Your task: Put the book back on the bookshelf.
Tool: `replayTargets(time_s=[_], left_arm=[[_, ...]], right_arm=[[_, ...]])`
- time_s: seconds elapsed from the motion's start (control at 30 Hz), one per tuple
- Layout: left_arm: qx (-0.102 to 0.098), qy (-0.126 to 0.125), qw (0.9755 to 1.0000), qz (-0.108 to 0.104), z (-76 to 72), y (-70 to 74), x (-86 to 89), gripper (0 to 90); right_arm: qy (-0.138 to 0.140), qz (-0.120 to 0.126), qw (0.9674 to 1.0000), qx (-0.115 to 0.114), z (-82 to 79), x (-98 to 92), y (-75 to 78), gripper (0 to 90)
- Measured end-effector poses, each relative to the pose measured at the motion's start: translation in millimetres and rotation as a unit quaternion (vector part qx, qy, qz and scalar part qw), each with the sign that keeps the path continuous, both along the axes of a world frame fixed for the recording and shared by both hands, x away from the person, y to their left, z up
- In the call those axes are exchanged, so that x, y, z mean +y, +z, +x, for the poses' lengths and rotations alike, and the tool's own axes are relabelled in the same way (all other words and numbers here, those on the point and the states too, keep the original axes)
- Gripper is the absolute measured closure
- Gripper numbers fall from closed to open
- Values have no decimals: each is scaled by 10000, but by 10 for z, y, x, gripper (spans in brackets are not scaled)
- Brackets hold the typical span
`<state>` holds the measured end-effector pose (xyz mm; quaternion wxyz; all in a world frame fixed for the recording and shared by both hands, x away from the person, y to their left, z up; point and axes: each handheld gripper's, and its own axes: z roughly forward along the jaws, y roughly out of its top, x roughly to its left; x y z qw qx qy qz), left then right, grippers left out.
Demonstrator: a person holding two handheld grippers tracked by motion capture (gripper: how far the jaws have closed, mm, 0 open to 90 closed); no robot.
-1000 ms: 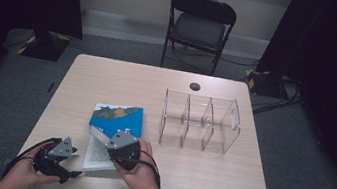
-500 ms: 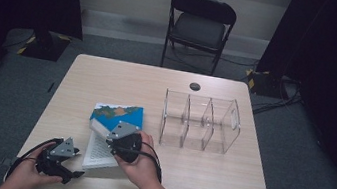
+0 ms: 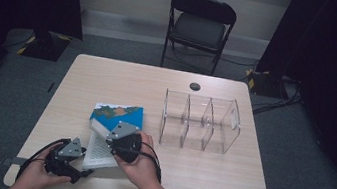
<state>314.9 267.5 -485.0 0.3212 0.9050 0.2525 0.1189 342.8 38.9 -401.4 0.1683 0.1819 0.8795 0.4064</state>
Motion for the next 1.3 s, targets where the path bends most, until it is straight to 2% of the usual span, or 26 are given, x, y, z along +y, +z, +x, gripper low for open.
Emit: replayTargets(time_s=[0.07,0.1,0.2,0.23,0.33,0.47,0.6,0.67,0.8,0.93,1.0,1.03,1.3], left_arm=[[-56,67,10000,-3,6,0,-14,187],[-78,158,9998,-94,22,-4,-14,163],[-43,123,9998,-118,34,5,-7,155],[-209,92,9997,-105,25,11,-18,146],[-312,80,9995,18,18,53,-25,141],[-410,58,9991,-51,13,117,-21,153],[-661,112,9977,-90,26,257,36,164],[-630,158,9978,-147,29,273,36,162],[-677,168,9975,-93,57,326,35,159],[-709,193,9972,-125,80,379,35,166],[-727,236,9967,-259,110,427,67,167],[-686,236,9970,-259,121,446,80,166],[-724,162,9970,-243,218,511,81,157]], right_arm=[[-22,38,10000,6,-1,2,-1,748],[-17,37,10000,5,-1,2,-1,748],[-45,-7,10000,49,-15,7,-3,748],[-46,-5,10000,47,-19,8,-8,748],[-38,-11,10000,28,-16,1,-8,748],[-32,24,10000,20,-15,-6,-9,748],[-29,19,10000,56,-26,-9,-18,747],[-14,12,10000,55,-26,-6,-19,747],[13,7,10000,44,-24,-6,-21,747],[67,-28,10000,26,-26,-9,-35,746],[47,-7,9999,98,-33,-16,-40,745],[85,-23,9999,73,-27,-22,-39,745],[75,-4,9998,160,-25,-36,-20,745]])
